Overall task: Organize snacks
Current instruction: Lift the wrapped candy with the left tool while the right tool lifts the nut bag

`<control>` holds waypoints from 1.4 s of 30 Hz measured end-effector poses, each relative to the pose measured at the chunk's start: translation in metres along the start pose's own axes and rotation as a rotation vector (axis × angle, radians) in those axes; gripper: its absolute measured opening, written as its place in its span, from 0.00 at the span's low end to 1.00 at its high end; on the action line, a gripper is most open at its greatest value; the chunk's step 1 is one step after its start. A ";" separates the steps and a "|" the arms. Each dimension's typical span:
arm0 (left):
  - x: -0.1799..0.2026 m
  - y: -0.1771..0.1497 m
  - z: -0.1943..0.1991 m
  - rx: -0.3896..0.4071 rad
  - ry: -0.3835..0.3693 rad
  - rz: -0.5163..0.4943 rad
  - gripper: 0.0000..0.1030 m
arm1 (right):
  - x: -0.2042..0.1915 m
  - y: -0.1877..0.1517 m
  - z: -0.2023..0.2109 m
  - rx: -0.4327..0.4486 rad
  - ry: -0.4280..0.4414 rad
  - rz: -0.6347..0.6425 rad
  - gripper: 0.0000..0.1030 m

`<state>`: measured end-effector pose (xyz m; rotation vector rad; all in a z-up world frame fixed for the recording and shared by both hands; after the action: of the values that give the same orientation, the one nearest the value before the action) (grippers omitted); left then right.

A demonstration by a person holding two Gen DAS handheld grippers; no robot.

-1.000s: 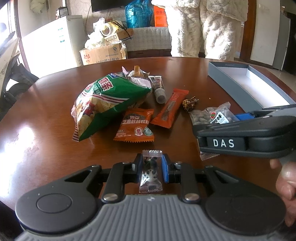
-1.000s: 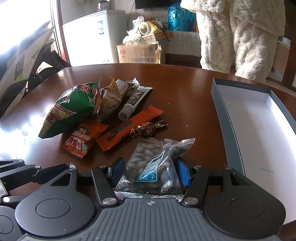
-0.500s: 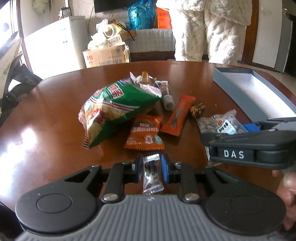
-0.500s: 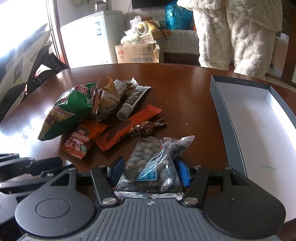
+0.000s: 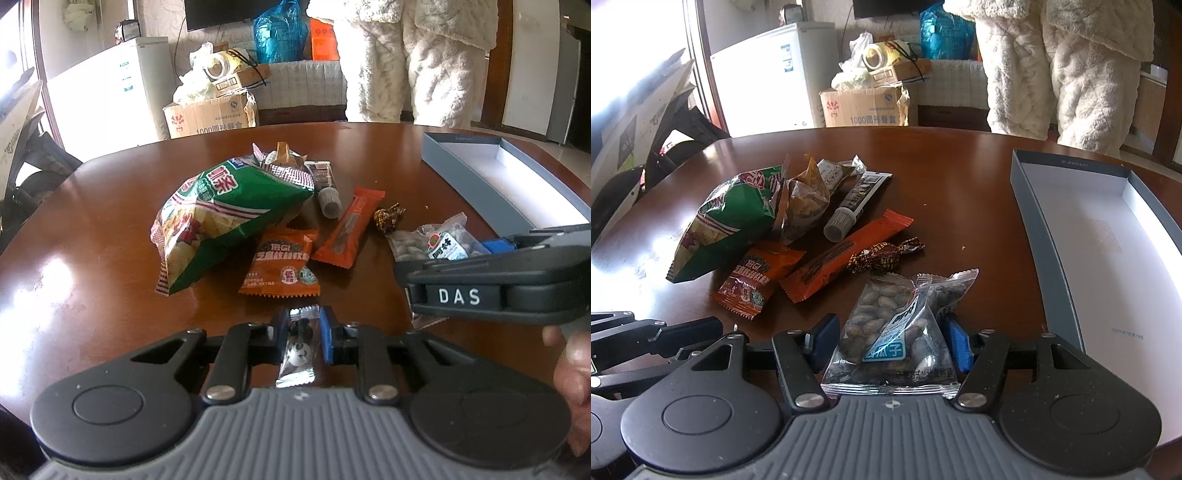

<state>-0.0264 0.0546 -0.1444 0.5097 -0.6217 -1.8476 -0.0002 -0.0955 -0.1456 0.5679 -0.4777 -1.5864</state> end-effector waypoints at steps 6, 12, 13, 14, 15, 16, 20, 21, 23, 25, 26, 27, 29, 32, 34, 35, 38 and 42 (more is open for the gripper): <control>0.000 -0.006 0.002 0.024 -0.005 -0.003 0.16 | 0.000 -0.001 0.000 0.007 -0.003 0.009 0.60; -0.001 -0.005 0.003 0.014 -0.009 0.013 0.16 | -0.001 -0.003 0.000 0.016 -0.008 0.020 0.60; -0.002 -0.005 0.005 0.013 -0.010 0.025 0.16 | -0.001 -0.003 0.000 0.016 -0.007 0.020 0.60; -0.002 -0.006 0.007 0.014 -0.011 0.029 0.16 | -0.001 -0.003 0.000 0.017 -0.007 0.020 0.60; -0.001 -0.006 0.009 0.018 -0.009 0.027 0.16 | -0.001 -0.003 0.000 0.016 -0.006 0.020 0.60; 0.000 -0.007 0.010 0.016 -0.006 0.018 0.16 | -0.001 -0.002 0.001 0.016 -0.006 0.020 0.60; 0.002 -0.009 0.012 0.012 0.009 0.006 0.16 | -0.001 -0.003 0.001 0.016 -0.007 0.022 0.60; 0.002 -0.009 0.012 0.010 0.013 0.005 0.16 | -0.001 -0.003 0.001 0.016 -0.007 0.022 0.60; 0.002 -0.010 0.012 0.002 0.014 0.004 0.16 | -0.001 -0.002 0.001 0.016 -0.008 0.024 0.60; 0.004 -0.012 0.011 -0.008 0.004 -0.005 0.16 | -0.001 -0.003 0.001 0.016 -0.009 0.025 0.60; 0.004 -0.012 0.011 -0.009 0.006 -0.004 0.16 | -0.001 -0.003 0.001 0.016 -0.010 0.027 0.60; 0.004 -0.013 0.011 -0.006 0.013 0.002 0.16 | -0.001 -0.003 0.001 0.017 -0.010 0.028 0.60; 0.003 -0.014 0.010 -0.011 0.019 0.005 0.16 | -0.002 -0.003 0.001 0.019 -0.009 0.028 0.60; 0.002 -0.018 0.009 -0.021 0.010 0.018 0.16 | -0.002 -0.004 0.001 0.022 -0.009 0.027 0.60; 0.001 -0.019 0.009 -0.019 0.004 0.031 0.16 | -0.002 -0.004 0.001 0.022 -0.011 0.030 0.60; 0.000 -0.019 0.008 -0.020 0.000 0.037 0.16 | -0.002 -0.005 0.000 0.021 -0.013 0.032 0.60; -0.004 -0.018 0.007 -0.024 -0.022 0.069 0.16 | -0.003 -0.005 0.000 0.022 -0.019 0.041 0.60; -0.007 -0.019 0.007 -0.020 -0.038 0.088 0.16 | -0.005 -0.006 0.001 0.032 -0.032 0.058 0.58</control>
<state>-0.0418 0.0677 -0.1503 0.4281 -0.6410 -1.7823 -0.0053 -0.0896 -0.1486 0.5490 -0.5397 -1.5364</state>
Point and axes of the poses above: each gripper's, at about its wrist camera, not at the fingertips, and z roughly against the way its jaws point, x to its right, y to its top, the point moved 4 cm from there along -z, roughly the way its jaws point, and after that the axes turned 8 degrees about -x, right-handed, at the moved point
